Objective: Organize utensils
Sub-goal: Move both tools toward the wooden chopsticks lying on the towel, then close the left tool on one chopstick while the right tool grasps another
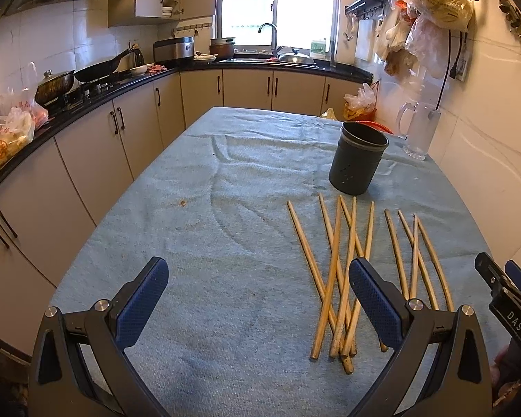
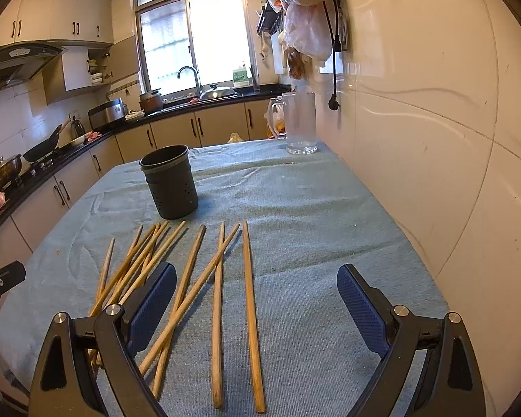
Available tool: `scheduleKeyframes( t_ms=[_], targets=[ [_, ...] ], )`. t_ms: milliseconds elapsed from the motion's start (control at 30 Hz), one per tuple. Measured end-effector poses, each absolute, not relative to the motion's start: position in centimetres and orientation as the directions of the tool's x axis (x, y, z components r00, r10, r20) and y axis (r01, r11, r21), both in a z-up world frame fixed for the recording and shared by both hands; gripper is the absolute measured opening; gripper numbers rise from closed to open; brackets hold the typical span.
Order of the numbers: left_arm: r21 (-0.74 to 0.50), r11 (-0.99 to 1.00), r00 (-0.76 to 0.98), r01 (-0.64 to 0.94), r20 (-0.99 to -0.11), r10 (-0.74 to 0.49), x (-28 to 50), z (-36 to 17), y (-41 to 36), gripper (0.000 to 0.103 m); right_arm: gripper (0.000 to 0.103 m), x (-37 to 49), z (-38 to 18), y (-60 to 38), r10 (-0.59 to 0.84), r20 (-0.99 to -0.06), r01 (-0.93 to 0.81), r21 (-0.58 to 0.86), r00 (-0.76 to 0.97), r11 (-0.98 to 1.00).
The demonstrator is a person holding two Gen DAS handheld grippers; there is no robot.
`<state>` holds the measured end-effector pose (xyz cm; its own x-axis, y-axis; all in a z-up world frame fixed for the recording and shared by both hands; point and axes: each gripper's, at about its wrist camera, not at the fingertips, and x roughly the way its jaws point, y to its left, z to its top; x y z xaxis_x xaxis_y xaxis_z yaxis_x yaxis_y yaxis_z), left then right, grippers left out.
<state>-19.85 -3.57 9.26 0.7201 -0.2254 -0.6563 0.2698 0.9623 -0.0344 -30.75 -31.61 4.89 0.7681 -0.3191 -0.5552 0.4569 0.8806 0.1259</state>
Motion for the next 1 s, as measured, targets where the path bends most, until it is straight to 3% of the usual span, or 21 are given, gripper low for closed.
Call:
scheduleKeyframes(
  t_ms=[367, 567, 600, 667, 700, 767, 867, 1000],
  targets=[
    [-0.04, 0.955, 0.692, 0.294, -0.68, -0.242, -17.8, 9.1, -2.8, 0.103, 0.096, -30.2, 4.8, -32.1, -0.282, -0.573, 0.435, 0.146, 0.769, 0.889],
    [-0.07, 0.941, 0.62, 0.332, -0.736, -0.274, -13.7, 9.6, -2.4, 0.103, 0.096, -29.0, 5.0, -33.9, -0.215, -0.608, 0.397, 0.18, 0.764, 0.9],
    [-0.078, 0.939, 0.602, 0.335, -0.749, -0.277, -12.7, 9.4, -2.6, 0.101, 0.096, -28.6, 4.9, -34.4, -0.197, -0.621, 0.388, 0.187, 0.758, 0.902],
    [-0.108, 0.935, 0.557, 0.339, -0.777, -0.292, -11.0, 8.8, -3.2, 0.083, 0.096, -27.8, 4.5, -35.1, -0.158, -0.646, 0.37, 0.206, 0.747, 0.906],
    [-0.135, 0.93, 0.521, 0.343, -0.796, -0.308, -9.8, 8.3, -3.8, 0.079, 0.095, -27.1, 4.2, -35.7, -0.129, -0.661, 0.359, 0.225, 0.739, 0.906],
    [-0.171, 0.926, 0.461, 0.337, -0.828, -0.321, -8.0, 7.3, -4.8, 0.068, 0.084, -25.9, 3.5, -36.5, -0.09, -0.693, 0.353, 0.246, 0.716, 0.903],
    [-0.18, 0.92, 0.406, 0.348, -0.856, -0.321, -5.9, 5.7, -7.1, 0.065, 0.059, -23.7, 2.3, -38.1, -0.023, -0.742, 0.348, 0.286, 0.67, 0.893],
    [-0.149, 0.916, 0.358, 0.373, -0.888, -0.29, -4.2, 4.2, -9.6, 0.057, 0.053, -21.2, 0.9, -38.9, 0.003, -0.792, 0.351, 0.275, 0.611, 0.895]
  ],
)
